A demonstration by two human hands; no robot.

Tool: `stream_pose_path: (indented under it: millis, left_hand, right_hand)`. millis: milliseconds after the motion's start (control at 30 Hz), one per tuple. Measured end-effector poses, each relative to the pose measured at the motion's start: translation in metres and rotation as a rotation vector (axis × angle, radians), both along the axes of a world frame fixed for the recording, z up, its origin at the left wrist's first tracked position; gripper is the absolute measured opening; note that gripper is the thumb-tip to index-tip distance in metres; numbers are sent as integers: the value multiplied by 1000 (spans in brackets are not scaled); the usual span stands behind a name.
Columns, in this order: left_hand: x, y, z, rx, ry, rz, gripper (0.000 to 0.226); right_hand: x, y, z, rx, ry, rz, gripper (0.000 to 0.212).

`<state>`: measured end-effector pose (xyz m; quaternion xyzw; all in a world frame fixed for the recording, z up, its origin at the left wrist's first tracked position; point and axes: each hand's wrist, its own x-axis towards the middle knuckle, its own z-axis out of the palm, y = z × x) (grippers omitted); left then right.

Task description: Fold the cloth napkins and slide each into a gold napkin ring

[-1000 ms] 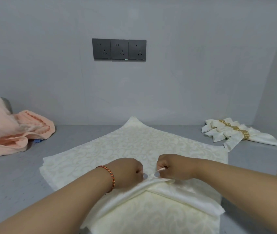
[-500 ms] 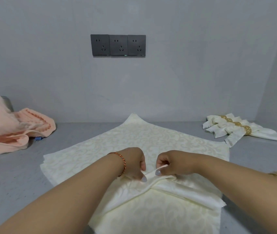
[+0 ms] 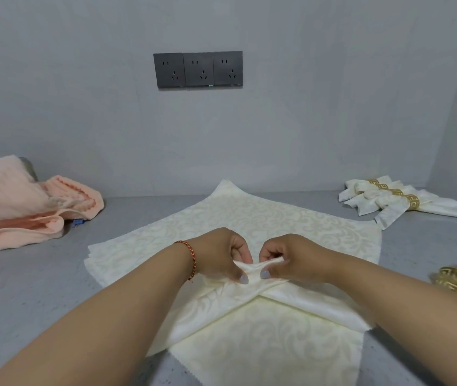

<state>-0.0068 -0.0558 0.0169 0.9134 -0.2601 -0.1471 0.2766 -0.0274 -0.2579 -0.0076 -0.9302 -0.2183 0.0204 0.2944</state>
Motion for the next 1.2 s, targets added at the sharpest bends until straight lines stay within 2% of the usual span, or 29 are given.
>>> stream_pose_path:
  millis: [100,267,433,600,767,833,1000,1100,1200]
  left_hand:
    - [-3,1,0,-74,-38,-6,30]
    - [-7,-4,-1,-93,-114,-3,25]
    - [-9,-3,-2,-166,-41,2,12]
    - [-11,-6,-5,-144,-25,1,5]
    - [-18,-18,-8,-71,-173,-42,19]
    - [-21,-24,-6,-83,-162,-102,22]
    - [-20,-41,4,-66,-133,-166,20]
    - [-18,-49,5,-98,-113,-154,27]
    - [-16,-55,2,-136,-103,-131,27]
  right_hand:
    - [-3,-5,4,46,-35,-29,11]
    - [-9,-8,0,125,-95,-10,18]
    - [-11,-11,-7,170,-138,-26,16]
    - [-10,-14,-19,198,-139,-84,14]
    - [-11,-16,-20,198,-155,-102,19]
    - [-13,-18,-16,205,-156,-110,22]
    - [-28,-39,5,204,-88,-133,11]
    - [-37,-77,30,90,-130,-295,19]
    - [-48,-131,52,-233,-117,-537,26]
